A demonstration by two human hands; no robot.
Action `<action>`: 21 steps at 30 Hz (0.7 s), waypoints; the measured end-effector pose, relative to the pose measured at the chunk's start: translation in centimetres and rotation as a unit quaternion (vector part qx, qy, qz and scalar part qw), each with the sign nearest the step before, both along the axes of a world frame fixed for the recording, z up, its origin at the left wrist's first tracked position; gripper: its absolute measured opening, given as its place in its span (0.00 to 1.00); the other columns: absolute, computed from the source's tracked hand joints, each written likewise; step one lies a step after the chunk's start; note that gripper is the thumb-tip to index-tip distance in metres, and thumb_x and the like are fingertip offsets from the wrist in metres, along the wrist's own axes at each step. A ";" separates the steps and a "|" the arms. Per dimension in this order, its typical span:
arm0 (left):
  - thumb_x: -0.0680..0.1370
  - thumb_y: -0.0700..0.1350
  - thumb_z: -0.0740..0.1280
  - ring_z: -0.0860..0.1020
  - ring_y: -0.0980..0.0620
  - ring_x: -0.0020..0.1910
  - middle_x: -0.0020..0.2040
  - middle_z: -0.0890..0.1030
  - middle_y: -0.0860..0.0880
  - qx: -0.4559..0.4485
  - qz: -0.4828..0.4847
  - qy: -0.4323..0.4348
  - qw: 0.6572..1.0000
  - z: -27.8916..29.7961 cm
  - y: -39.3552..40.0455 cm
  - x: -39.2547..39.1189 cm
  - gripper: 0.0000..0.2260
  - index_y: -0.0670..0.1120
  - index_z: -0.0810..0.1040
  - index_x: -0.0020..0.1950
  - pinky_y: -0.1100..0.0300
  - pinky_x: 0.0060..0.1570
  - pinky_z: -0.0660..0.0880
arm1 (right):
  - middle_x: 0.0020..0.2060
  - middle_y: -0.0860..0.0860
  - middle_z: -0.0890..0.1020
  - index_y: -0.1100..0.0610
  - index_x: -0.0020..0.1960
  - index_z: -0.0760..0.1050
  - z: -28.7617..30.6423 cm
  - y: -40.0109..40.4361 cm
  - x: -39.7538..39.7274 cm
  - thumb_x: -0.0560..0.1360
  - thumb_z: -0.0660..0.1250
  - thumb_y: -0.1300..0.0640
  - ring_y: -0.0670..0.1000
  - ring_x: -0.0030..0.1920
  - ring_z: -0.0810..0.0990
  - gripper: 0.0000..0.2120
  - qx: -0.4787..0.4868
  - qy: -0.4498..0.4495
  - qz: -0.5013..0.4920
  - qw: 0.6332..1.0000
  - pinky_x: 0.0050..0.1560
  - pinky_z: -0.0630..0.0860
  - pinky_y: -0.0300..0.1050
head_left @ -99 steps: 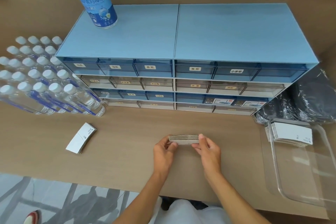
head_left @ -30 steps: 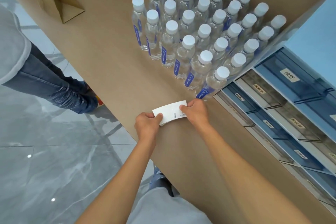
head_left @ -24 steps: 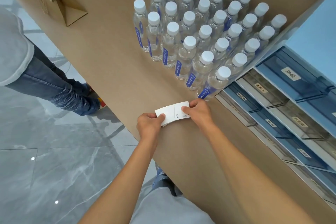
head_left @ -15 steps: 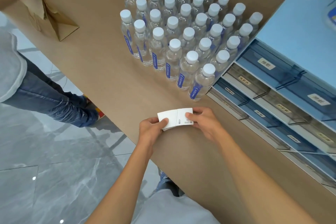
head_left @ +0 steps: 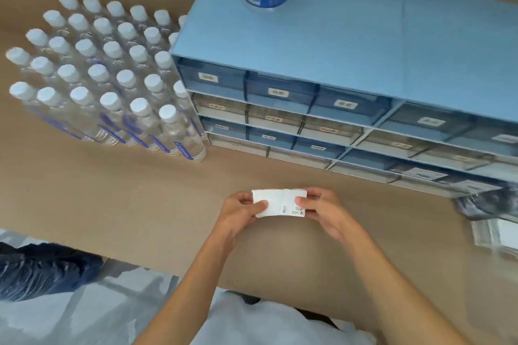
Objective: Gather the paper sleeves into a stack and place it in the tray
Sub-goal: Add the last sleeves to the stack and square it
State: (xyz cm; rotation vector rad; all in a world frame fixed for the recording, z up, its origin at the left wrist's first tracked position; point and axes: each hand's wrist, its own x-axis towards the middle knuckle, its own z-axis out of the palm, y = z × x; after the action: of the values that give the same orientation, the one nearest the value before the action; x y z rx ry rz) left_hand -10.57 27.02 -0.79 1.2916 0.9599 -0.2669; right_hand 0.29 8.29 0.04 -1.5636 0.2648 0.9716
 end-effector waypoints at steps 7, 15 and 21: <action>0.68 0.43 0.78 0.82 0.44 0.43 0.49 0.85 0.37 0.088 -0.166 -0.021 0.982 0.3 -8.8 3.5 0.16 0.39 0.81 0.52 0.47 0.54 0.79 | 0.39 0.48 0.85 0.54 0.47 0.79 -0.1 -11.1 -0.6 0.70 0.72 0.72 0.42 0.37 0.84 0.14 -0.057 -0.040 -0.063 0.996 0.35 0.77 0.32; 0.68 0.30 0.77 0.78 0.67 0.31 0.34 0.78 0.58 0.148 -0.194 -0.115 0.963 0.3 -15.0 4.7 0.18 0.50 0.79 0.47 0.75 0.35 0.72 | 0.48 0.53 0.83 0.51 0.55 0.77 -0.4 -17.1 -2.4 0.70 0.71 0.73 0.44 0.33 0.77 0.21 -0.048 -0.133 -0.116 0.983 0.32 0.74 0.39; 0.69 0.28 0.75 0.81 0.50 0.41 0.43 0.84 0.48 0.144 -0.181 -0.119 0.966 -1.0 -16.6 3.3 0.16 0.44 0.78 0.49 0.62 0.43 0.79 | 0.48 0.50 0.82 0.51 0.54 0.77 -1.7 -18.1 -3.9 0.69 0.70 0.75 0.39 0.31 0.77 0.23 -0.039 -0.158 -0.116 0.980 0.41 0.78 0.36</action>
State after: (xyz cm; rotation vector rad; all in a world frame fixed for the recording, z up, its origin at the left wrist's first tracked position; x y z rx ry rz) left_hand -7.28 10.41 -1.75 1.7267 0.5661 -0.2502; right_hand -3.63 -9.78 -1.70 -1.6890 0.2569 0.5275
